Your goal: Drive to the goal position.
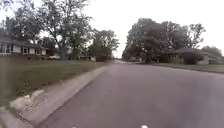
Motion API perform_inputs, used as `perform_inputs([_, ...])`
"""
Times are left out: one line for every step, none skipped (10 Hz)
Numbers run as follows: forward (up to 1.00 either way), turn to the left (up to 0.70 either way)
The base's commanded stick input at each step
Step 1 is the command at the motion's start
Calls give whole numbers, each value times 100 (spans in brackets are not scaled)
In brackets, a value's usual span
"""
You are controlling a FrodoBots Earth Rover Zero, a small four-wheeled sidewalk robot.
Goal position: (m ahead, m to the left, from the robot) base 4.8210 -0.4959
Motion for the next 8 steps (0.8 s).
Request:
perform_inputs([100,0])
perform_inputs([100,0])
perform_inputs([100,0])
perform_inputs([100,0])
perform_inputs([100,0])
perform_inputs([100,0])
perform_inputs([100,0])
perform_inputs([100,-8])
